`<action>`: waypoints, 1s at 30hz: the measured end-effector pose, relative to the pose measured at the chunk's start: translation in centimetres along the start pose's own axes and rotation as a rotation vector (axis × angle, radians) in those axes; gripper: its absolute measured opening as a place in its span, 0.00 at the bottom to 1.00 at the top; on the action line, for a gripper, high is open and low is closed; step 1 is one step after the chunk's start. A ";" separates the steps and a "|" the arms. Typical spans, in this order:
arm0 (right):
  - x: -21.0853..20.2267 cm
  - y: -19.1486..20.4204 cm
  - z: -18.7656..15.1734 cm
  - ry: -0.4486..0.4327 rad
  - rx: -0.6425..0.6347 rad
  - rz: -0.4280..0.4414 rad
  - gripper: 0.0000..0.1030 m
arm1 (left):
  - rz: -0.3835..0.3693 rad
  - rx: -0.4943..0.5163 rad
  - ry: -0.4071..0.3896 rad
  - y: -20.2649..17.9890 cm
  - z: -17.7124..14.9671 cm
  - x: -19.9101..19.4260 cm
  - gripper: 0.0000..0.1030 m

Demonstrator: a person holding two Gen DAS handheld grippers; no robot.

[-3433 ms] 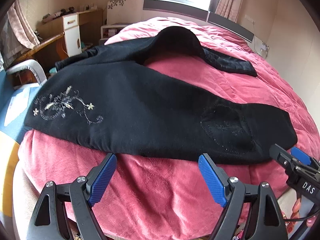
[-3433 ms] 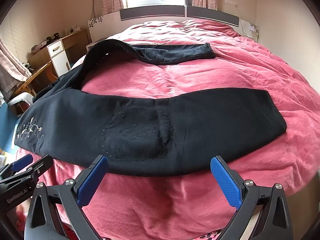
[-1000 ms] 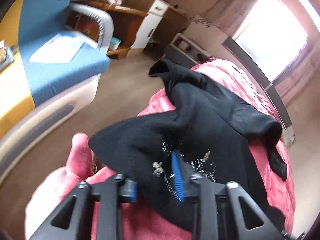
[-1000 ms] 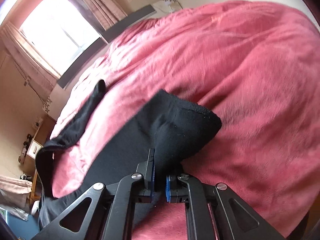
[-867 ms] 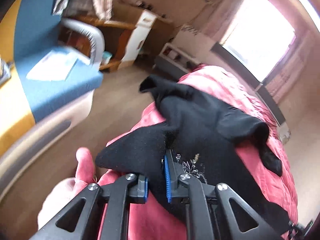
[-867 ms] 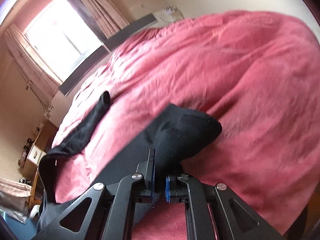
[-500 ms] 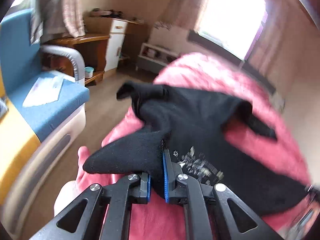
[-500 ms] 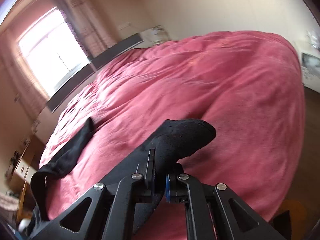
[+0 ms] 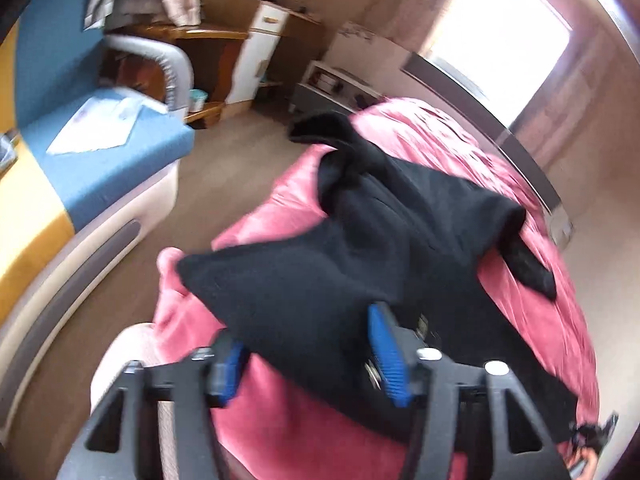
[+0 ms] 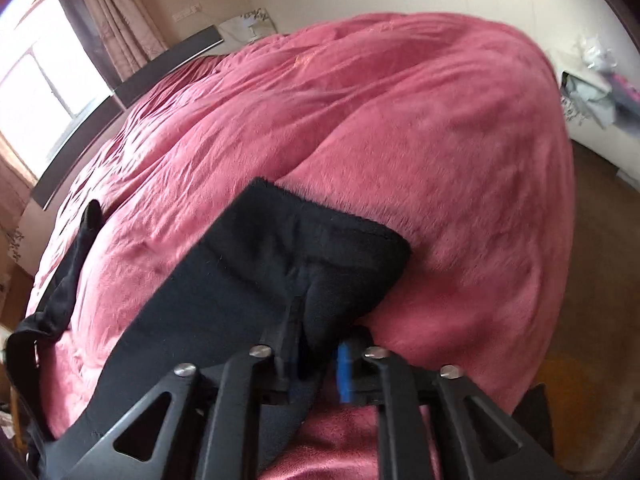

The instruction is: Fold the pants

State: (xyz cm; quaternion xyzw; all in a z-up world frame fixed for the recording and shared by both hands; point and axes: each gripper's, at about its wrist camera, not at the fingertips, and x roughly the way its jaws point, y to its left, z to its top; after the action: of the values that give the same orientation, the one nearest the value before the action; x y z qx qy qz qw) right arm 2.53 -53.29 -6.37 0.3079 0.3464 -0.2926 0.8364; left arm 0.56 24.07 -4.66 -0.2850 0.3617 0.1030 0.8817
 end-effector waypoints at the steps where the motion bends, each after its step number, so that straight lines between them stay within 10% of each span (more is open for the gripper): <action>1: -0.5 -0.2 0.1 -0.019 0.013 -0.020 0.37 | 0.002 -0.025 0.014 0.6 0.5 0.7 0.62; 4: -2.6 -0.1 0.6 -0.118 0.017 -0.104 0.57 | -0.018 -0.113 0.078 2.3 1.2 3.0 0.61; 6: -4.0 0.8 0.9 -0.177 -0.029 -0.108 0.57 | 0.005 -0.132 0.087 2.8 1.5 3.6 0.29; 9: -5.7 2.6 0.7 -0.235 -0.086 -0.052 0.59 | 0.037 -0.087 0.022 2.0 1.2 2.1 0.10; 16: -3.2 8.9 -2.6 -0.084 -0.268 0.112 0.61 | 0.060 -0.049 -0.139 1.1 0.8 -4.0 0.09; 20: -1.1 11.4 -5.7 0.013 -0.391 0.125 0.61 | 0.135 -0.007 -0.094 0.3 -1.3 -4.7 0.10; 24: 0.9 11.3 -7.4 0.084 -0.420 0.106 0.62 | 0.240 -0.028 -0.029 1.0 -2.5 -4.1 0.32; 30: 0.8 10.7 -6.9 0.091 -0.398 0.136 0.64 | 0.266 -0.126 -0.211 2.9 -0.1 -7.2 0.42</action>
State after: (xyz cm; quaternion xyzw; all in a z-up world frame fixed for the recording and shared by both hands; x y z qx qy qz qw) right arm 7.76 -41.70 -7.54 0.1720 0.4130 -0.1471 0.8821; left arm -5.76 26.60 -0.97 -0.2769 0.2946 0.2704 0.8737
